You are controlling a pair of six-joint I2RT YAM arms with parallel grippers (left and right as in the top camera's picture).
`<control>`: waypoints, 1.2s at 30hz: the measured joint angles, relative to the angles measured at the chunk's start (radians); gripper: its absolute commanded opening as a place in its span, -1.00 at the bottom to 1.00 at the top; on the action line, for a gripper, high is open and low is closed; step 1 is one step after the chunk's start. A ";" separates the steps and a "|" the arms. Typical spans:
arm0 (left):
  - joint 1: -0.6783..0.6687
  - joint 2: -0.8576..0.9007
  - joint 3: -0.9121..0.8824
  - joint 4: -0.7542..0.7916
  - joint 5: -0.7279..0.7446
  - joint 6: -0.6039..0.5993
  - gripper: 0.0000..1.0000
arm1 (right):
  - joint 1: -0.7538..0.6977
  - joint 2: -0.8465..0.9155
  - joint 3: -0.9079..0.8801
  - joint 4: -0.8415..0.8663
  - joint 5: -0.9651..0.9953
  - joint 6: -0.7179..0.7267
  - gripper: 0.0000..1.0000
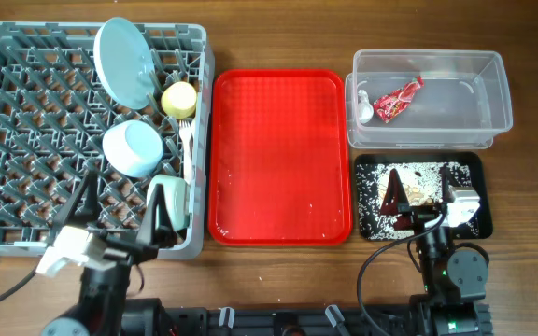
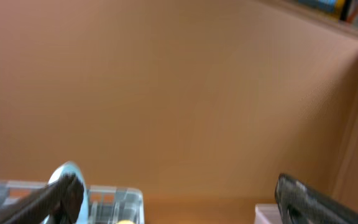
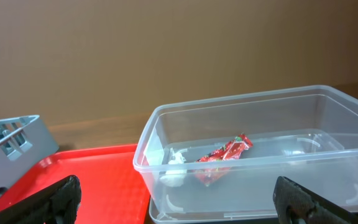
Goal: Sort waste into correct bins and load items into the dishwasher rack
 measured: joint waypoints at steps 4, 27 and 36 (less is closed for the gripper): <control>0.000 0.000 -0.200 0.254 0.023 0.000 1.00 | 0.000 0.000 0.000 0.000 0.000 0.000 0.99; -0.060 -0.001 -0.404 0.142 -0.193 0.000 1.00 | 0.000 0.000 0.000 0.000 0.000 0.000 1.00; -0.028 -0.002 -0.407 0.007 -0.140 0.162 1.00 | 0.000 0.000 0.000 0.000 0.000 0.000 1.00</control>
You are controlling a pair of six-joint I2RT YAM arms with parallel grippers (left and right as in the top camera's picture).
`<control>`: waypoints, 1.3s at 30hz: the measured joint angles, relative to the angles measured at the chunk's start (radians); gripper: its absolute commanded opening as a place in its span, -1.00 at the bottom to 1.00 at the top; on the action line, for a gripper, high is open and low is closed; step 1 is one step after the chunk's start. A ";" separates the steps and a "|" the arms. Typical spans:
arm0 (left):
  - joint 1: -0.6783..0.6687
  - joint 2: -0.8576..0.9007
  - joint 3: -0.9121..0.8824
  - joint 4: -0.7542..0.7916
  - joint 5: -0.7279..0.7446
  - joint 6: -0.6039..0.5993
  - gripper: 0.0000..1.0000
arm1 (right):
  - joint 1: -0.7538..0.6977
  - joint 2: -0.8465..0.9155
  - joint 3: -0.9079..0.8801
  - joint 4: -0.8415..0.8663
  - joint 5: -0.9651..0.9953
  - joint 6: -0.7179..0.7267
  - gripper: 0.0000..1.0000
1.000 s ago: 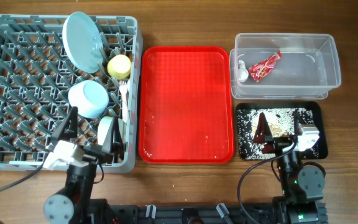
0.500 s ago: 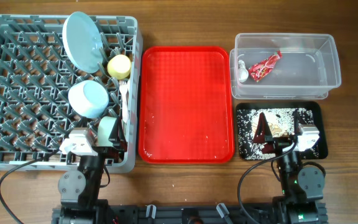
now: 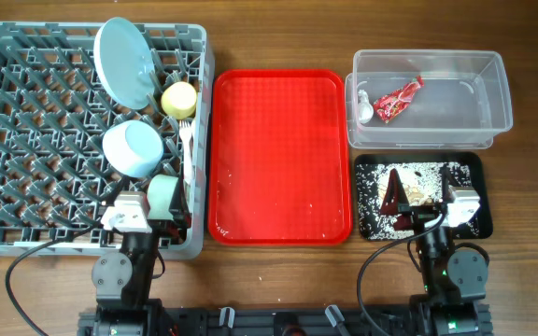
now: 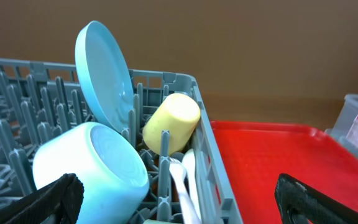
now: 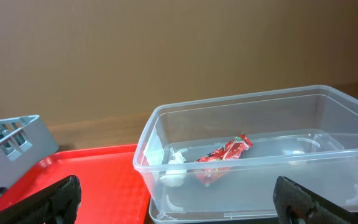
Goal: Sort waste into correct bins and load items into the dishwasher rack
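The grey dishwasher rack point(image 3: 26, 140) on the left holds a blue plate point(image 3: 126, 61), a yellow cup point(image 3: 179, 98), a blue bowl point(image 3: 133, 147), a pale green cup point(image 3: 166, 196) and white cutlery point(image 3: 187, 149). The red tray point(image 3: 281, 154) in the middle carries only crumbs. A clear bin point(image 3: 493, 93) at the back right contains a red wrapper point(image 3: 398, 98) and a white crumpled scrap point(image 3: 365, 110). My left gripper point(image 4: 179, 208) is open low at the rack's front edge, facing the bowl and cup. My right gripper point(image 5: 179, 208) is open over the black tray point(image 3: 372, 224), facing the clear bin.
The black tray holds food scraps point(image 3: 423, 191) and scattered crumbs. Both arm bases stand at the table's front edge. A brown wall closes the far side in both wrist views.
My left arm was further left with its camera pointing up at the wall. It now sits lower at the rack's front right, looking across the dishes. Its jaws remain open. The right arm has not moved.
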 measured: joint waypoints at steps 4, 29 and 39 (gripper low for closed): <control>0.000 0.000 0.000 0.000 0.000 0.048 1.00 | 0.000 0.000 0.000 0.000 0.000 0.000 1.00; 0.026 0.000 0.000 0.000 0.001 0.060 1.00 | 0.000 0.000 0.000 0.000 0.000 0.000 1.00; 0.026 0.000 0.000 0.000 0.001 0.060 1.00 | 0.000 0.000 0.000 0.000 0.000 0.000 1.00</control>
